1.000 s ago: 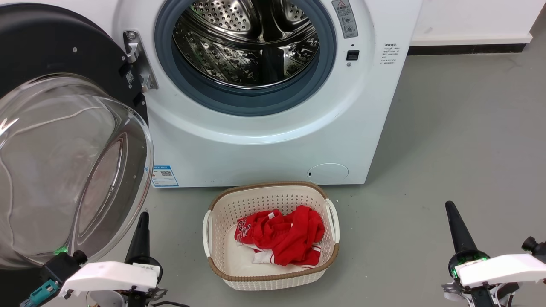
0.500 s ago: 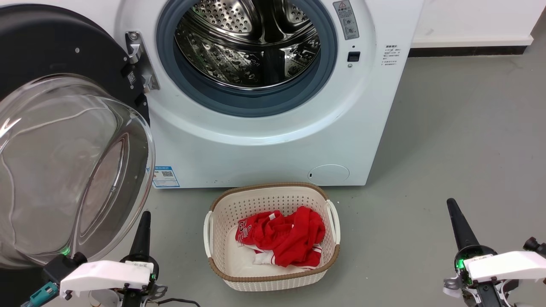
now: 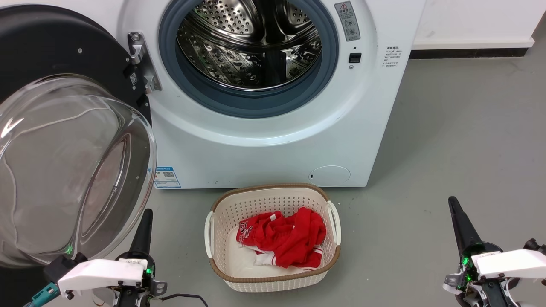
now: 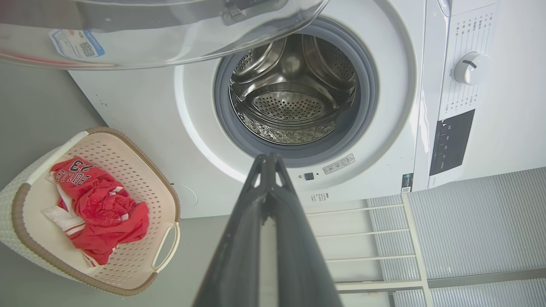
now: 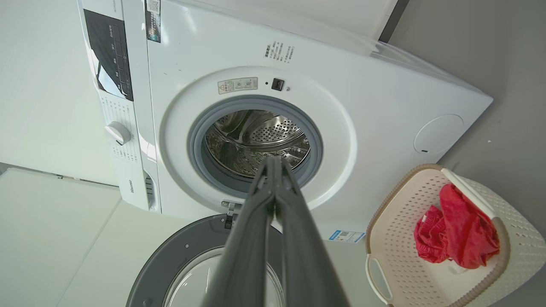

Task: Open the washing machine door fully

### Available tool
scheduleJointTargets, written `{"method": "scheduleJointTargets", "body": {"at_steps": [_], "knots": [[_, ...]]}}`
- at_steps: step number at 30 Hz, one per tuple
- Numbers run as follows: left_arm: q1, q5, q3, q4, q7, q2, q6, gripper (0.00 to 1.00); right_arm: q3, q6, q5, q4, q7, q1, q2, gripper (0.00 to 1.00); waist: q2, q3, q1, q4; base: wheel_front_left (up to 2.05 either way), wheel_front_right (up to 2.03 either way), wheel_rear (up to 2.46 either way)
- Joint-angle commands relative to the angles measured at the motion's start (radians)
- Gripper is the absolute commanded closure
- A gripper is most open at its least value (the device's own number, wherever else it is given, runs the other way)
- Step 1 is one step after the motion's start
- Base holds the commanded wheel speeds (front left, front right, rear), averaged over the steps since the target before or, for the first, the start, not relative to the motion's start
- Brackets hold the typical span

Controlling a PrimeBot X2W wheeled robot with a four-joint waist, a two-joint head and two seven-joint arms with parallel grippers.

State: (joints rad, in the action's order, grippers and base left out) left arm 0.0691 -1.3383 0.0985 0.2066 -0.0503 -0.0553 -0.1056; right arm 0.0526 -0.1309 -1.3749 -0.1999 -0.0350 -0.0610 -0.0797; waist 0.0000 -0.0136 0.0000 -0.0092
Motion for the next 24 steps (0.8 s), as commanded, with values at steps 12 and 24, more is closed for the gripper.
{"method": "scheduleJointTargets", "body": {"at_steps": [12,24], "knots": [[0.03,-0.116,0.009,0.016,-0.029,0.002,-0.013,1.0,0.012,0.0,-0.115,-0.017,-0.02,-0.032,-0.001,1.0,0.0,0.004,0.0,0.003,0.0,0.0,0.0],[0.04,-0.201,0.014,0.03,-0.049,0.004,-0.022,1.0,0.019,0.0,-0.197,-0.032,-0.038,-0.044,0.001,1.0,0.0,0.007,0.0,0.006,0.0,0.0,0.0]]}}
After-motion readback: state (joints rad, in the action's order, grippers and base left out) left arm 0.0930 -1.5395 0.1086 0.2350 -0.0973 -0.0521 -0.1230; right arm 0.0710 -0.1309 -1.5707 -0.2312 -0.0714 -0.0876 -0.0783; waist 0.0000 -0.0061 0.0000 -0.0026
